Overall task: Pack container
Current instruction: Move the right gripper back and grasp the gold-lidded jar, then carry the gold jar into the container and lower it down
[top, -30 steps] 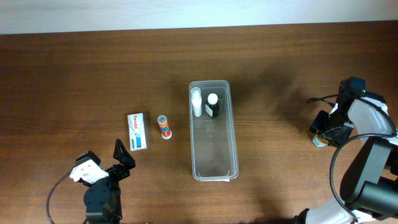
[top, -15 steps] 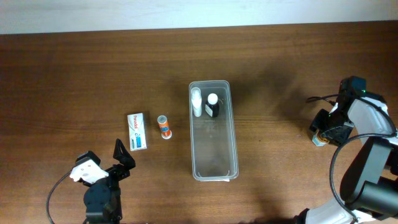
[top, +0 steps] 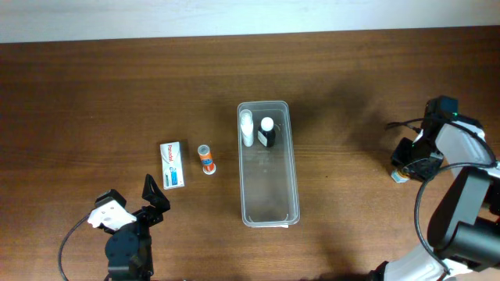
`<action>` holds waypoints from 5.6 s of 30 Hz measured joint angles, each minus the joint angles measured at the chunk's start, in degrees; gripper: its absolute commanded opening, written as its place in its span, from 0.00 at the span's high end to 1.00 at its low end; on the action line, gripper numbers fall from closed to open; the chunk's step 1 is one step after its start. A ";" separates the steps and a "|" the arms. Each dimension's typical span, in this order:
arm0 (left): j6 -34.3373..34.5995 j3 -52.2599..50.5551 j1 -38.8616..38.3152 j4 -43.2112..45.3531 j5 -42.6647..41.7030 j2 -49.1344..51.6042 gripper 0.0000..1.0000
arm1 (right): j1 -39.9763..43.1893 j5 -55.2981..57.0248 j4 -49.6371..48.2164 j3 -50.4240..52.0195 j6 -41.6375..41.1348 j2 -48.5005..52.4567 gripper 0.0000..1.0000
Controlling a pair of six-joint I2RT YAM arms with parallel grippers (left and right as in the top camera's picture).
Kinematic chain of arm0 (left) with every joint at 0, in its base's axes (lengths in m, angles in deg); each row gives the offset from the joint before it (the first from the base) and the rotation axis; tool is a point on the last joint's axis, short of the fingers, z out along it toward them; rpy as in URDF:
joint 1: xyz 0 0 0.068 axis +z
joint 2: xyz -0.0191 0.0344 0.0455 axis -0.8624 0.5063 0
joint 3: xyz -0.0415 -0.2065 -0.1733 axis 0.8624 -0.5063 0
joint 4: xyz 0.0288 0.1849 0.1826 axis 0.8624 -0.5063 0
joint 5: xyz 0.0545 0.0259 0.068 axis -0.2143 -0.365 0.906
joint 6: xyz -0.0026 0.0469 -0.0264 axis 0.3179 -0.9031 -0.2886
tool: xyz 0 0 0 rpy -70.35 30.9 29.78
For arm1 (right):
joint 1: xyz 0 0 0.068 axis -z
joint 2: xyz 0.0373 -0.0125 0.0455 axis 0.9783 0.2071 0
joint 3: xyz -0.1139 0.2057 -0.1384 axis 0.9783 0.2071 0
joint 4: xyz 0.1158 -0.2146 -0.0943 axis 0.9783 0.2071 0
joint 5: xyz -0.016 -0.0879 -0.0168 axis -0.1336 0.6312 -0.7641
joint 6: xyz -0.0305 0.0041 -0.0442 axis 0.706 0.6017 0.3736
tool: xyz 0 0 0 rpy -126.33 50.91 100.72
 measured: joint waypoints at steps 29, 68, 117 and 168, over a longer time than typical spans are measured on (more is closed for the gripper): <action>0.00 0.00 0.00 0.00 0.00 0.00 0.01 | -22.53 -4.02 19.50 -22.34 -0.02 -6.91 0.76; 0.00 0.00 0.00 0.00 -0.02 0.00 0.01 | -60.33 2.80 2.29 -21.59 -7.19 7.74 0.75; 0.00 0.00 0.00 0.00 -0.02 0.00 0.01 | -60.17 3.85 12.09 -21.70 -8.61 3.17 0.79; 0.00 0.00 0.00 0.00 -0.02 0.00 0.01 | -58.45 4.57 -5.27 -8.83 -13.55 3.06 0.56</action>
